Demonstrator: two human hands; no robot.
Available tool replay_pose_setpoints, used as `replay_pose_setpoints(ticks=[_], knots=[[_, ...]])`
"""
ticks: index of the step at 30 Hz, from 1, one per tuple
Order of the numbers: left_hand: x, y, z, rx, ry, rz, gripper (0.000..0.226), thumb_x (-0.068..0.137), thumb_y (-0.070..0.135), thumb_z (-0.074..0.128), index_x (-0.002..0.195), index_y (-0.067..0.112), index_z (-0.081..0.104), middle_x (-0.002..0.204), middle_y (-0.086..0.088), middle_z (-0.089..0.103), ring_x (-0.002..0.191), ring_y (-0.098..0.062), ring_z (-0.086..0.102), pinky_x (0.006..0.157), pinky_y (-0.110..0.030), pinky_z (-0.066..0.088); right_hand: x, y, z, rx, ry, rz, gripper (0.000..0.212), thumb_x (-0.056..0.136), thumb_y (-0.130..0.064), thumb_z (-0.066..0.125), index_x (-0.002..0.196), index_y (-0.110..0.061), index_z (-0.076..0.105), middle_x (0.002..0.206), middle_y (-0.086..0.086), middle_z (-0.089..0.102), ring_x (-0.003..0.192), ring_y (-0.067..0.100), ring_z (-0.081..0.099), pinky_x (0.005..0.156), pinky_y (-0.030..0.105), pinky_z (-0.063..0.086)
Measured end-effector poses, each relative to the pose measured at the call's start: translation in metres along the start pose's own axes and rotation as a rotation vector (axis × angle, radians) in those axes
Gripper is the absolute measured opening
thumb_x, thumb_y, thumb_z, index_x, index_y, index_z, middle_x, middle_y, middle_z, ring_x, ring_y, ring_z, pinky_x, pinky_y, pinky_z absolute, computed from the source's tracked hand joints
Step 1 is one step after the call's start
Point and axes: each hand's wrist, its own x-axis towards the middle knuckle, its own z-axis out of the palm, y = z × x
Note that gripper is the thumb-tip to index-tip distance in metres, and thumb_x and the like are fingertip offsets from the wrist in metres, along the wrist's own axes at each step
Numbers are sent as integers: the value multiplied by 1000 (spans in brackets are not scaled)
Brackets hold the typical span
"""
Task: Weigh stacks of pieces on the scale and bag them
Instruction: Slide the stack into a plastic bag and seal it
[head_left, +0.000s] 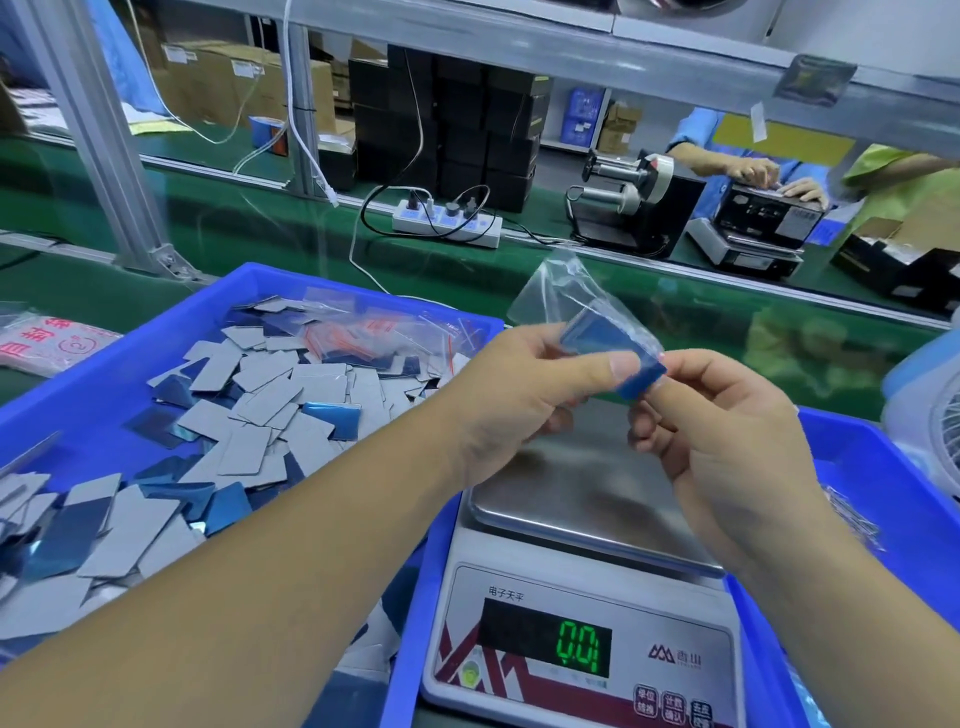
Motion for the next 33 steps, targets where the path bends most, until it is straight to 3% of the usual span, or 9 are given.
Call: replay_pose_setpoints(ticks=[5, 8, 12, 15, 19, 21, 27, 30, 33], knots=[[-2, -9, 4, 111, -54, 18, 19, 81, 25, 75, 94, 38, 77, 76, 14, 67, 67, 2, 53, 56, -23, 33, -2, 1, 6, 160, 44, 67, 28, 87, -2, 64, 64, -19, 69, 59, 4, 60, 43, 12, 50, 42, 20, 42], [-1, -10, 4, 93, -15, 63, 17, 87, 15, 73, 100, 25, 75, 70, 19, 67, 62, 8, 57, 55, -9, 40, -3, -1, 4, 159, -40, 108, 11, 80, -13, 67, 71, -17, 71, 63, 4, 62, 40, 14, 47, 39, 22, 38], [-1, -9, 3, 154, 77, 108, 16, 91, 8, 70, 96, 22, 72, 63, 24, 65, 60, 14, 58, 55, 0, 39, -4, -3, -2, 116, -145, 133, 15, 84, -19, 60, 85, -14, 74, 87, 9, 71, 37, 18, 43, 40, 22, 36], [-2, -9, 5, 173, 39, 94, 16, 87, 12, 76, 93, 26, 73, 73, 22, 70, 67, 12, 61, 58, -2, 41, -4, -6, 0, 17, -100, 95, 5, 80, -23, 73, 76, -19, 73, 68, 4, 63, 37, 15, 41, 40, 21, 33], [-2, -6, 5, 85, -60, 11, 27, 80, 18, 76, 106, 25, 74, 101, 9, 75, 95, -4, 66, 81, -19, 45, 0, -6, -2, -59, 57, -10, 17, 86, -11, 69, 72, -20, 68, 58, 1, 59, 40, 14, 42, 40, 23, 35], [-1, -4, 2, 58, -51, -1, 26, 79, 21, 73, 104, 27, 75, 102, 7, 74, 94, -8, 63, 82, -26, 43, 1, -7, -5, -138, 101, -105, 16, 86, -7, 70, 75, -18, 66, 56, -1, 57, 42, 13, 42, 43, 23, 36], [0, -8, 0, 117, -25, -4, 29, 85, 3, 75, 113, 8, 69, 90, 5, 73, 86, -3, 65, 73, -16, 48, -1, -7, -9, -476, 49, -397, 27, 77, -6, 81, 84, -28, 66, 72, -7, 69, 59, 13, 55, 56, 19, 46], [0, -8, 0, 200, -2, 31, 20, 87, 5, 75, 106, 7, 71, 88, -2, 73, 82, -5, 62, 74, -18, 48, 0, -2, -11, -572, -17, -418, 28, 79, -8, 79, 89, -30, 66, 71, 1, 63, 54, 22, 42, 51, 20, 38], [0, -7, -2, 192, 42, 33, 18, 86, 2, 74, 100, 14, 70, 99, -13, 73, 86, -11, 63, 76, -21, 48, 4, 0, -16, -629, 0, -364, 17, 80, -29, 72, 93, -35, 64, 74, 3, 58, 54, 9, 43, 54, 19, 39]])
